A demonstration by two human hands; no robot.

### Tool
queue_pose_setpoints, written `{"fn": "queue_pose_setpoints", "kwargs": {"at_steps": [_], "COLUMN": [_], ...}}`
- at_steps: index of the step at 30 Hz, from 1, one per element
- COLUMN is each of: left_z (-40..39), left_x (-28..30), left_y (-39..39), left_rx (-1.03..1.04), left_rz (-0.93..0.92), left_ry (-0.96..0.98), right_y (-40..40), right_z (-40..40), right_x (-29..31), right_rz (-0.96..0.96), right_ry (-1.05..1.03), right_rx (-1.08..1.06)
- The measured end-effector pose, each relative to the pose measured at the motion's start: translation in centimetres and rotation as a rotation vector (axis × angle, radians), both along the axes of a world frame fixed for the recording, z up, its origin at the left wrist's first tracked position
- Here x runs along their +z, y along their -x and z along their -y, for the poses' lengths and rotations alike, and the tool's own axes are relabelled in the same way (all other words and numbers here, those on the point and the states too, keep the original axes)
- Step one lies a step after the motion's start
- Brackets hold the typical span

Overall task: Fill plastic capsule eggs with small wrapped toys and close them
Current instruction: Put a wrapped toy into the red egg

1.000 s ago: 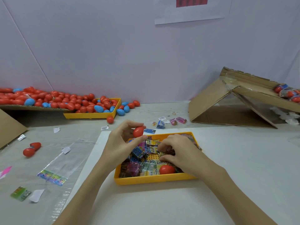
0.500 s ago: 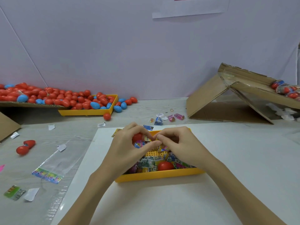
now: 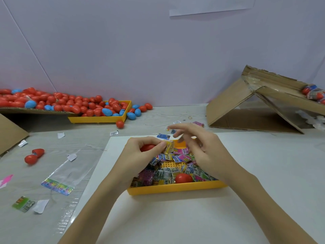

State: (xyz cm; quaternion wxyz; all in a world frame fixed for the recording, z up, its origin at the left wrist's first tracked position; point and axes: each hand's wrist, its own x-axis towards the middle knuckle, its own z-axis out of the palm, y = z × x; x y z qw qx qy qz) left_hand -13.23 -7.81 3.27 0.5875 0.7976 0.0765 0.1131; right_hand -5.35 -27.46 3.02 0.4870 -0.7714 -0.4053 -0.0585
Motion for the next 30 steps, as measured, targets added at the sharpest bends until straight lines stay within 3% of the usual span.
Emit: {"fn": "queue_pose_setpoints", "kwargs": {"at_steps": [3, 10, 21, 25, 30], "left_z": [-0.1, -0.2, 0.4, 0.5, 0.3], "left_x": [0.0, -0.2, -0.2, -0.3, -0.2], "left_y": [-0.1, -0.2, 0.0, 0.1, -0.3], "left_rx": [-0.044, -0.041, 0.034, 0.026, -0.158], "left_rz": [-0.002, 0.072, 0.210, 0.233, 0.142], "left_ry": [0.015, 0.107, -0.003, -0.037, 0.249], "right_y": [0.8, 1.4, 1.4, 1.6, 0.8], "right_z": [-0.4, -1.3, -1.6, -1.8, -1.2], "right_x": [0.2, -0.3, -0.5, -0.4, -0.3], "right_rz": [0.050, 0.045, -0.535, -0.593, -0.636], "right_ry": [0.006, -0.064, -0.289, -0.319, -0.424], "right_rx": [0.057, -0.041, -0.013, -0.002, -0.059]}}
